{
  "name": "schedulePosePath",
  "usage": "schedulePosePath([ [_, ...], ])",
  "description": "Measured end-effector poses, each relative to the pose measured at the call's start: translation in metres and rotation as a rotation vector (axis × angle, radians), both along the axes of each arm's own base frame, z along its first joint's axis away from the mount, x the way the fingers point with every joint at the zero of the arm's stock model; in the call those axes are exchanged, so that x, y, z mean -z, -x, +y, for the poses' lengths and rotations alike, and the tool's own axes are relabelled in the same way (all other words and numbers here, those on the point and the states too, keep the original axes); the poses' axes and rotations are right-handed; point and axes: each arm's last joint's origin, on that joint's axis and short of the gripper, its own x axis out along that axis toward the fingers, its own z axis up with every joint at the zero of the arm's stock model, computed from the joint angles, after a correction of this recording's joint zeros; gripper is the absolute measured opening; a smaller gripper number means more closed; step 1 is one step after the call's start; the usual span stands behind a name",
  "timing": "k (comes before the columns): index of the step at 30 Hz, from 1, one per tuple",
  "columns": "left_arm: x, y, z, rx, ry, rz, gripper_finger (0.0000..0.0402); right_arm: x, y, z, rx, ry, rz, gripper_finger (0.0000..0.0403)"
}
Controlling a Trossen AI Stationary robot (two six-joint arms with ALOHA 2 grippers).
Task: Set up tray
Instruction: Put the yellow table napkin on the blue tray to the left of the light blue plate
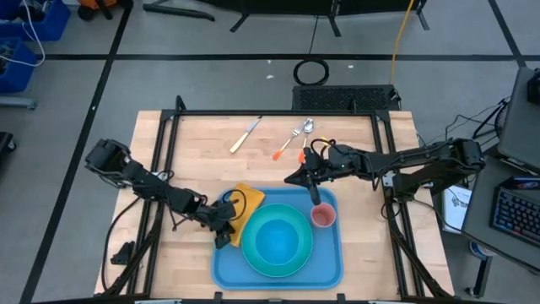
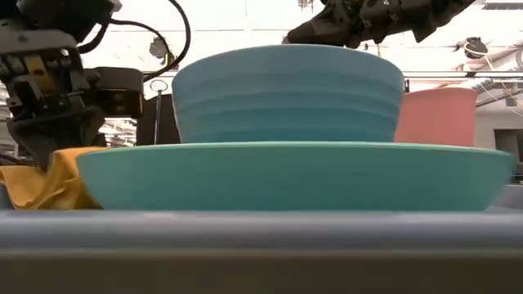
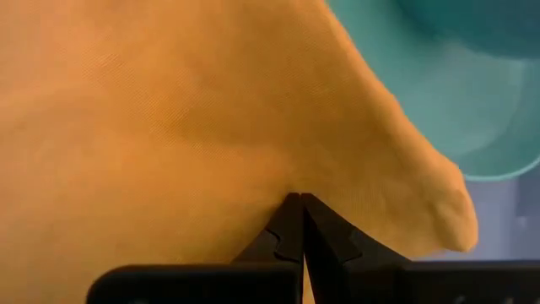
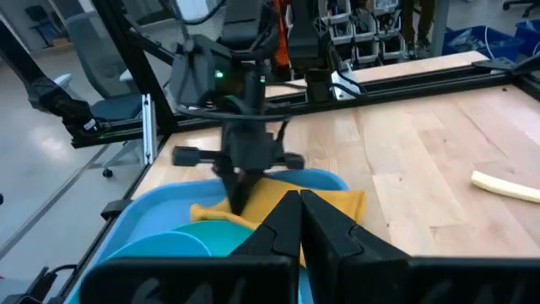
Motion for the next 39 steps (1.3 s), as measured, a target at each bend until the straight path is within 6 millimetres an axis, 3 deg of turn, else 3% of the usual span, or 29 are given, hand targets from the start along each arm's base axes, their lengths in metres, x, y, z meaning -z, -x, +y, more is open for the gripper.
schedulePosePath([
  [7, 0.008, -0.008, -0.013, -0.054, 0.086, -0.056, 0.0001, 0.001, 0.000, 0.000, -0.003, 0.014, 0.008, 0.0000],
  [26, 0.006, -0.004, -0.027, -0.203, 0.285, 0.000, 0.0001, 0.001, 0.000, 0.000, -0.004, 0.018, 0.004, 0.0000],
  [39, -0.010, -0.007, -0.045, -0.089, 0.442, -0.123, 0.0002, 0.001, 0.000, 0.000, -0.010, 0.039, 0.001, 0.0000],
])
